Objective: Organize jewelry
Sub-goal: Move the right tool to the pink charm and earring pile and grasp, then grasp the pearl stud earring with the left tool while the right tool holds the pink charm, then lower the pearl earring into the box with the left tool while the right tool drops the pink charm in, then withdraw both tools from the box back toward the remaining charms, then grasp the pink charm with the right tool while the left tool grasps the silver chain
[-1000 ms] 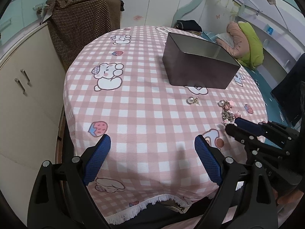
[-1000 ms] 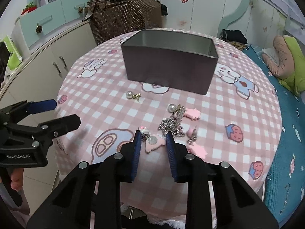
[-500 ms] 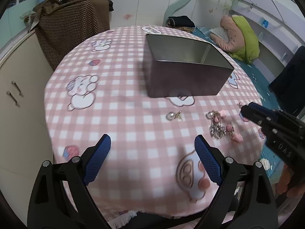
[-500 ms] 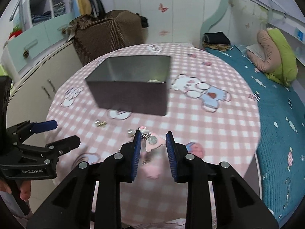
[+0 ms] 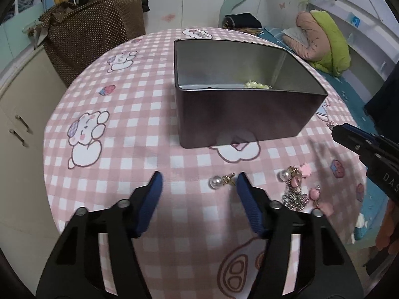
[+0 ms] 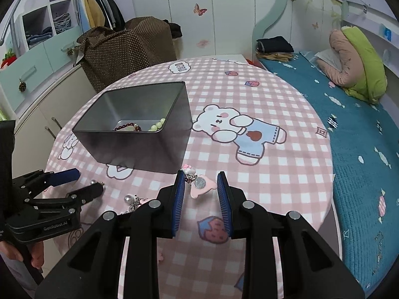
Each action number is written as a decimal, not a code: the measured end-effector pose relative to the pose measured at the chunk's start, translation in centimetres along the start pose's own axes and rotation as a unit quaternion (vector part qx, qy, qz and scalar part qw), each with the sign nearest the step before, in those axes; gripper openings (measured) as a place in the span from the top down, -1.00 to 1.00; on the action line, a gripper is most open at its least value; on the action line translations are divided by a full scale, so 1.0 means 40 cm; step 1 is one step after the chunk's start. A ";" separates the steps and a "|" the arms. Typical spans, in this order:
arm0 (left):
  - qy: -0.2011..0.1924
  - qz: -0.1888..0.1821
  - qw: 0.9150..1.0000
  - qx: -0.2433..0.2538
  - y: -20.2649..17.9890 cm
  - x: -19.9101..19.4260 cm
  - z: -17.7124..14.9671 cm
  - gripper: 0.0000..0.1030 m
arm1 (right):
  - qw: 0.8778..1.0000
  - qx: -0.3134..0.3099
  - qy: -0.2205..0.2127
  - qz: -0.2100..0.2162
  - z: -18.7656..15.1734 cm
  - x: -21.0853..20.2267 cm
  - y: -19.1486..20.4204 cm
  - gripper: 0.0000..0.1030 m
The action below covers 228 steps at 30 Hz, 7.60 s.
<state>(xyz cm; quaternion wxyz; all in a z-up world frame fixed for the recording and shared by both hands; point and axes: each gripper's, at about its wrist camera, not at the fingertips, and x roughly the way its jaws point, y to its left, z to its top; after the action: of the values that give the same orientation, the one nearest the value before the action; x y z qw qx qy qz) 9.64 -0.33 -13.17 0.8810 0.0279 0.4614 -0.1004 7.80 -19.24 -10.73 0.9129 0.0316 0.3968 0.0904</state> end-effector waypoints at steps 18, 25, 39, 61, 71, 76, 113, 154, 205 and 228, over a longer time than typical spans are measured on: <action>-0.017 -0.015 1.000 0.007 -0.010 -0.017 -0.002 0.72 | 1.000 0.000 -0.006 0.012 -0.003 -0.014 0.013 0.51; -0.026 -0.021 0.999 0.007 -0.011 -0.040 -0.005 1.00 | 1.000 -0.001 -0.014 0.012 -0.002 -0.032 0.019 0.51; -0.013 -0.034 0.999 0.009 0.005 -0.039 -0.023 0.34 | 1.000 0.004 -0.018 0.010 -0.013 -0.044 0.018 0.51; -0.019 -0.059 0.998 0.031 0.005 -0.020 -0.018 0.79 | 1.000 0.017 -0.011 0.011 -0.016 -0.025 0.007 0.51; -0.060 -0.060 0.996 0.031 -0.001 -0.090 0.007 0.79 | 0.999 0.011 -0.032 0.015 0.002 -0.062 0.020 0.51; -0.084 -0.061 0.994 0.035 -0.012 -0.129 0.026 0.79 | 0.999 0.007 -0.047 0.015 0.020 -0.084 0.030 0.51; -0.114 -0.087 0.990 0.017 -0.013 -0.070 0.228 0.79 | 0.996 -0.028 -0.057 0.055 0.204 0.026 0.103 0.50; -0.106 -0.049 0.993 -0.003 0.017 -0.109 0.192 -0.27 | 0.998 0.014 -0.064 0.002 0.182 -0.041 0.034 -0.64; -0.012 -0.035 0.999 0.008 0.006 -0.099 -0.099 -0.77 | 0.999 -0.034 0.003 -0.040 -0.152 -0.057 0.108 -0.44; -0.006 -0.051 0.999 0.016 -0.039 -0.076 -0.059 -0.77 | 1.000 -0.006 -0.005 -0.026 -0.136 -0.052 0.040 0.71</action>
<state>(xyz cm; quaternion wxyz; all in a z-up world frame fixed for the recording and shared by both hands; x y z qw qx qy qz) 5.74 -1.08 -11.98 0.8772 0.0178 0.4549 -0.1522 2.21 -18.13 -12.75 0.9172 0.0157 0.3920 0.0687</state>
